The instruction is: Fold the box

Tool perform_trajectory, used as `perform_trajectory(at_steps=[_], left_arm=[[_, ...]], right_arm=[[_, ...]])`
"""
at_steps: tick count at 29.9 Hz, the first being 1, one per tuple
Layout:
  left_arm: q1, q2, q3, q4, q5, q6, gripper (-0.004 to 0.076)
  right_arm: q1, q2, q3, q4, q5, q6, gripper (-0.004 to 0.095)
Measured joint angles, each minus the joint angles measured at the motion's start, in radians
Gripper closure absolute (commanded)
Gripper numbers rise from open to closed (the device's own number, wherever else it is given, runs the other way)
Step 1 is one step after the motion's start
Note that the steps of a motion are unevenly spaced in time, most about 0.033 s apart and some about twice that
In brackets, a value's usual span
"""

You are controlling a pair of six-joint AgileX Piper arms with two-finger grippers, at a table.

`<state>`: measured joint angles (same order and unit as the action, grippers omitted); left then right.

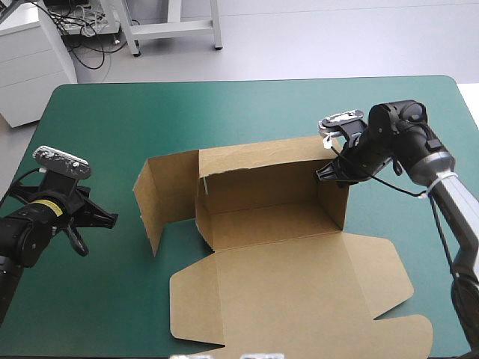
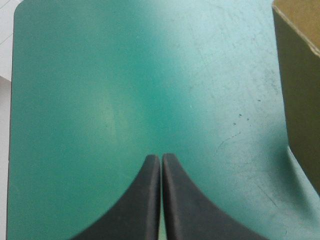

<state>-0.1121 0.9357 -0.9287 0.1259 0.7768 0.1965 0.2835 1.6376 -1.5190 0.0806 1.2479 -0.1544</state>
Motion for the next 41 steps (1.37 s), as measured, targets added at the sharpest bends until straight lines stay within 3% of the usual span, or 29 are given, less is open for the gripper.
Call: perform_trajectory(at_steps=[3, 6, 9, 11, 14, 16, 18, 34, 41], left_arm=[[0.000, -0.001, 0.000, 0.000, -0.015, -0.002, 0.0730], [0.000, -0.001, 0.000, 0.000, -0.016, -0.003, 0.0730], [0.000, -0.001, 0.000, -0.001, -0.012, -0.003, 0.0730], [0.000, -0.001, 0.000, -0.002, -0.009, -0.003, 0.0730], [0.000, -0.001, 0.000, -0.003, -0.009, -0.003, 0.0730], [0.000, -0.001, 0.000, -0.003, -0.009, -0.003, 0.0730], [0.000, -0.001, 0.000, -0.003, -0.009, -0.003, 0.0730], [0.000, -0.001, 0.000, -0.002, -0.009, -0.003, 0.0730], [0.000, -0.001, 0.000, -0.003, -0.009, -0.010, 0.0730]], right_arm=[[-0.001, 0.059, -0.072, -0.001, -0.011, 0.001, 0.0927], [-0.005, 0.128, -0.138, 0.000, -0.110, 0.001, 0.0892], [-0.005, 0.189, -0.189, 0.000, -0.182, 0.001, 0.0767], [-0.005, 0.217, -0.216, -0.019, -0.187, 0.001, 0.0609], [-0.001, 0.245, -0.251, -0.046, -0.125, 0.000, 0.0281], [-0.001, 0.255, -0.275, -0.059, -0.081, -0.008, 0.0125], [-0.001, 0.256, -0.303, -0.066, -0.053, -0.020, 0.0053], [0.000, 0.129, -0.408, -0.074, -0.002, 0.017, 0.0054], [0.000, 0.160, -0.408, -0.069, -0.002, 0.071, 0.0056]])
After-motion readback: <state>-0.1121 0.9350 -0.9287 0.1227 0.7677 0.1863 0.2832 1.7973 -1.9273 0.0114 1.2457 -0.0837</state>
